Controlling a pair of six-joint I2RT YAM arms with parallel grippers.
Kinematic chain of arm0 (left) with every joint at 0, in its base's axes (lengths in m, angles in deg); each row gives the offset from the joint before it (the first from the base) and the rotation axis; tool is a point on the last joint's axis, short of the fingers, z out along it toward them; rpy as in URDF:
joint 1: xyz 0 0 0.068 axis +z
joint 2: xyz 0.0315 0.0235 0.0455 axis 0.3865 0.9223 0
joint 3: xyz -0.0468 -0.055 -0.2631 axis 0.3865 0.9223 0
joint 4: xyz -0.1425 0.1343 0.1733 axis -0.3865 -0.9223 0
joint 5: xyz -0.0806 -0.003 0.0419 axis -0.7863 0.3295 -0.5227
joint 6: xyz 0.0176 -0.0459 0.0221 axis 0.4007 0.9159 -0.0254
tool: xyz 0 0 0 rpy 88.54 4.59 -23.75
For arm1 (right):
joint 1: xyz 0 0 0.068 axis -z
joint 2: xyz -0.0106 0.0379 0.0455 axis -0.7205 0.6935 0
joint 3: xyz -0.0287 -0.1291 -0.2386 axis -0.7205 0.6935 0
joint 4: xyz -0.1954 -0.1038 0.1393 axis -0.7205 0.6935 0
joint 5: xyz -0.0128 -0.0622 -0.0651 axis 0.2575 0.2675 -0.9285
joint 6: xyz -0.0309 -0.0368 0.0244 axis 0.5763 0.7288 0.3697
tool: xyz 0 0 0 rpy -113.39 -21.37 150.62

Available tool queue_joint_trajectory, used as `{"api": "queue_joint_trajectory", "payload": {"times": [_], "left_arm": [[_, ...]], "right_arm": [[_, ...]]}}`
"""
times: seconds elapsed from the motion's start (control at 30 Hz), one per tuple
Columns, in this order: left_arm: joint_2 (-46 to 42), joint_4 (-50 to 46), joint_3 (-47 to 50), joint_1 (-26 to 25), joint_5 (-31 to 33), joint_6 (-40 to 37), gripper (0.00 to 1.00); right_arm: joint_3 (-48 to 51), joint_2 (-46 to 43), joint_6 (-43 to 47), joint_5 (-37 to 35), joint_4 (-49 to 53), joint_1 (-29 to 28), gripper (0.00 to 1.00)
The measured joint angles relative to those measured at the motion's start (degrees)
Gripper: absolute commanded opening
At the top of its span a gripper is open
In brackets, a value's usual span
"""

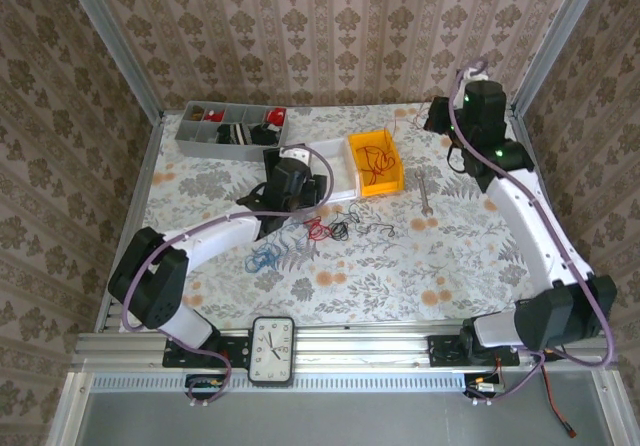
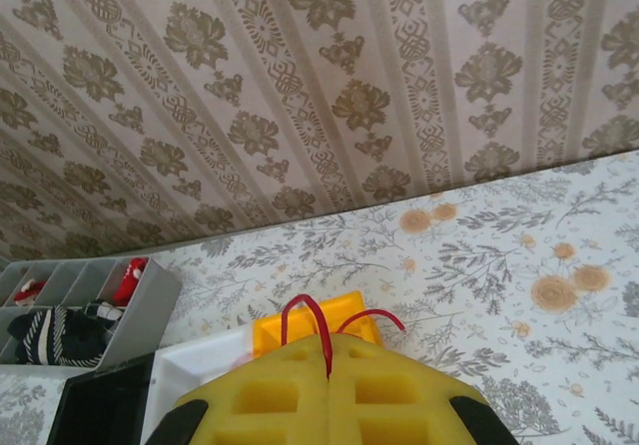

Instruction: Untangle the cables

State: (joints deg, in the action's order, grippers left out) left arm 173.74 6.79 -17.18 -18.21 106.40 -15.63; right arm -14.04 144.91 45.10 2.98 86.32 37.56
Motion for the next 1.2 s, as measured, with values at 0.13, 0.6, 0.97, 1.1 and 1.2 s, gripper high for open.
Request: {"api": "queue_joint_trajectory", "payload": {"times": [0.13, 0.6, 0.97, 1.1, 1.2], "left_arm": [[-0.22, -1.51, 0.63, 0.57, 3.72, 3.02, 0.72], [-0.22, -5.09, 1.03, 2.36, 6.14, 5.29, 0.72], [1.7, -6.82, -1.11, 3.56, 6.14, 5.25, 0.72], [2.43, -6.84, -2.08, 4.0, 5.95, 5.25, 0.72], [2.62, -6.86, -2.32, 4.31, 5.73, 5.25, 0.72]], "right_arm": [[-5.51, 7.54, 0.09, 3.28, -0.39, -0.07, 0.0], [-16.22, 26.86, -0.13, 10.27, -0.33, -1.09, 0.0], [-18.69, 36.74, -0.11, 11.32, -0.61, -1.88, 0.0], [-18.53, 38.47, 0.2, 11.3, -0.26, -2.91, 0.0], [-18.4, 38.95, 0.33, 11.28, -0.31, -3.58, 0.0]]}}
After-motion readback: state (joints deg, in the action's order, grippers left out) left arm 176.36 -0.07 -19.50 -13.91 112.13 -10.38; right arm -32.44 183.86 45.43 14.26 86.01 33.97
